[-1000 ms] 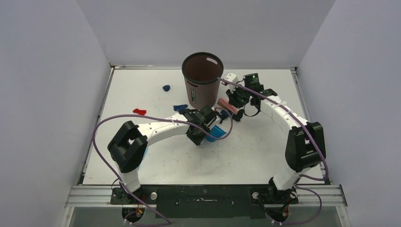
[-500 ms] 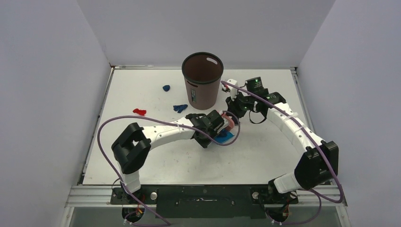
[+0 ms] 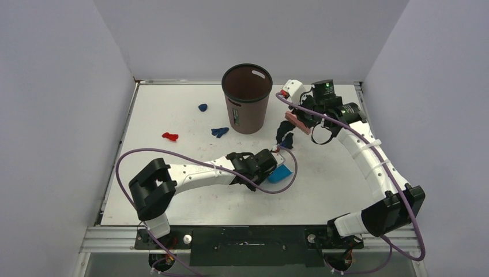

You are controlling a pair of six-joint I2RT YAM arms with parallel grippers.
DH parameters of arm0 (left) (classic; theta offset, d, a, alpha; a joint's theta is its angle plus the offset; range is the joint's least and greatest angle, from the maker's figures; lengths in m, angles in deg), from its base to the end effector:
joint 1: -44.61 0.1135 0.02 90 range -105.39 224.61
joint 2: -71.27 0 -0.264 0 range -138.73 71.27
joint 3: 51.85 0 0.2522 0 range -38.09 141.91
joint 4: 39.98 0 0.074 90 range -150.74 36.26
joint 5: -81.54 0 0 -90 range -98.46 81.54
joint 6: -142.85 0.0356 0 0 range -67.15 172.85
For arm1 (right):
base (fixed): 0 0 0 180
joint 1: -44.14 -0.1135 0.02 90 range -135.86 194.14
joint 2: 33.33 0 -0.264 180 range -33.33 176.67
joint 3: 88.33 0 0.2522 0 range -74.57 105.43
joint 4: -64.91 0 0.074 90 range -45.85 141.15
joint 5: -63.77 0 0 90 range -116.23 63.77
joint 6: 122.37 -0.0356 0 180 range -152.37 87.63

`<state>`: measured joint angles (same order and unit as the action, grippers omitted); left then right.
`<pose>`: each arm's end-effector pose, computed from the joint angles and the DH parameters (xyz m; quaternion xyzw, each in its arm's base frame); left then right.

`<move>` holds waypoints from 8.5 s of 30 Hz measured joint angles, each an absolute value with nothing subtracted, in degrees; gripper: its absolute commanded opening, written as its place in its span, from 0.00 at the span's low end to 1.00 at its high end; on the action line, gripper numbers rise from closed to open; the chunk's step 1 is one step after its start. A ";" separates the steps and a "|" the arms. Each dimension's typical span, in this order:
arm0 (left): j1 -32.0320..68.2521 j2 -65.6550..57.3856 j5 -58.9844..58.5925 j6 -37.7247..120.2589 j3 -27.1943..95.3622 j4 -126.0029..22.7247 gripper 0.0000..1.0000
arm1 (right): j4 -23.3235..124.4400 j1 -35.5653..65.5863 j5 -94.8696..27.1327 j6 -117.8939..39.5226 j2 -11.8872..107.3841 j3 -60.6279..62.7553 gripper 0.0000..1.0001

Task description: Sweep away the paper scraps from the table

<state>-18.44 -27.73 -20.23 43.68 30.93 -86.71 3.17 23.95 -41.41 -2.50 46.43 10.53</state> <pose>0.1664 -0.3113 0.2069 0.4168 0.8731 -0.0566 0.2467 0.2700 0.1092 0.3824 -0.4321 0.8001 0.0869 0.4069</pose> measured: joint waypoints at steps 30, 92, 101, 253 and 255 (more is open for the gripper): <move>-14.15 -39.20 -20.27 41.80 43.74 -96.64 0.00 | 13.22 26.51 -43.99 -3.44 63.07 4.96 0.05; -17.23 4.29 -35.83 35.50 25.38 -99.54 0.00 | 5.20 30.12 -57.60 -8.27 44.62 2.18 0.05; -17.15 18.74 -45.80 21.95 25.09 -119.81 0.00 | 7.52 6.73 -64.18 -12.45 56.45 4.91 0.05; -21.10 -23.90 -28.45 35.66 14.97 -67.22 0.00 | -1.20 30.68 -45.43 -17.83 48.23 13.74 0.05; -21.45 -22.81 -29.23 35.72 14.93 -67.24 0.00 | 0.37 33.44 -45.41 -17.65 46.74 10.92 0.05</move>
